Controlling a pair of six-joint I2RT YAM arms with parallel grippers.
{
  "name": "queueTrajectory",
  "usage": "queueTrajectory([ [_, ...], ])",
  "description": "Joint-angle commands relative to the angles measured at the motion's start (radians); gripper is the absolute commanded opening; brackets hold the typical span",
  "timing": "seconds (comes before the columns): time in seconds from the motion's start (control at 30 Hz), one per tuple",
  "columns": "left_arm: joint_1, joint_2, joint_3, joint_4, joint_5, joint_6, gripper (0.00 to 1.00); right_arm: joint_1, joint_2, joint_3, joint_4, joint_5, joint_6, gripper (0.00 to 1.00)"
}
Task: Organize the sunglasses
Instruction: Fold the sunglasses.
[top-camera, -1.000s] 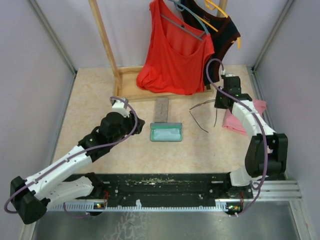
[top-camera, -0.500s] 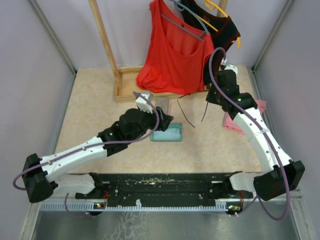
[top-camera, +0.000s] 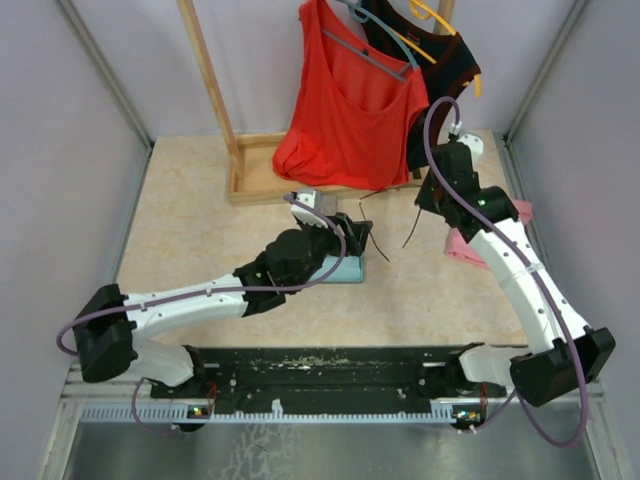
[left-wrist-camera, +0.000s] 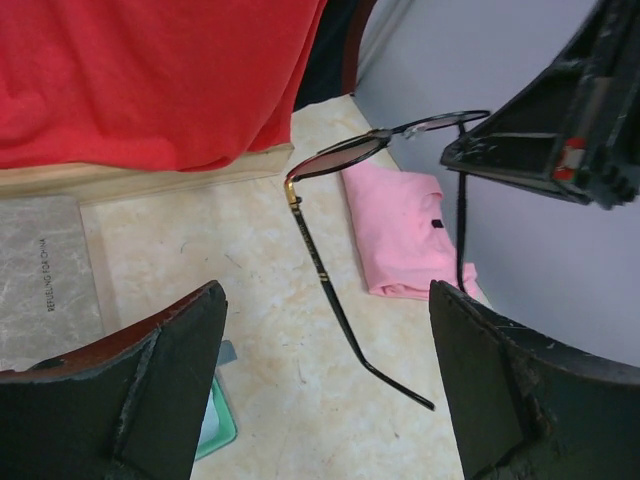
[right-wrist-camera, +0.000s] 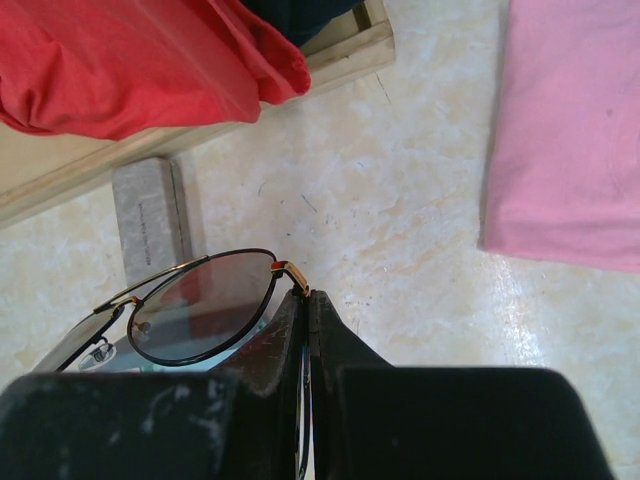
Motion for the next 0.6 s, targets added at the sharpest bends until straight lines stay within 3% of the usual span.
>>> queueTrajectory([
  [0.0, -0.001, 0.065, 0.046, 0.066, -0.058, 0.036, 0.87, 0.009, -0.055, 0.046, 0.014, 0.023, 0.019, 0.00],
  [0.33, 0.036, 0.168, 0.147, 0.017, -0.040, 0.044, 0.85, 0.009, -0.069, 0.032, 0.018, 0.015, 0.017, 0.00],
  [0.57, 0.070, 0.209, 0.183, -0.014, 0.002, 0.033, 0.73, 0.009, -0.077, 0.021, 0.020, 0.021, 0.013, 0.00],
])
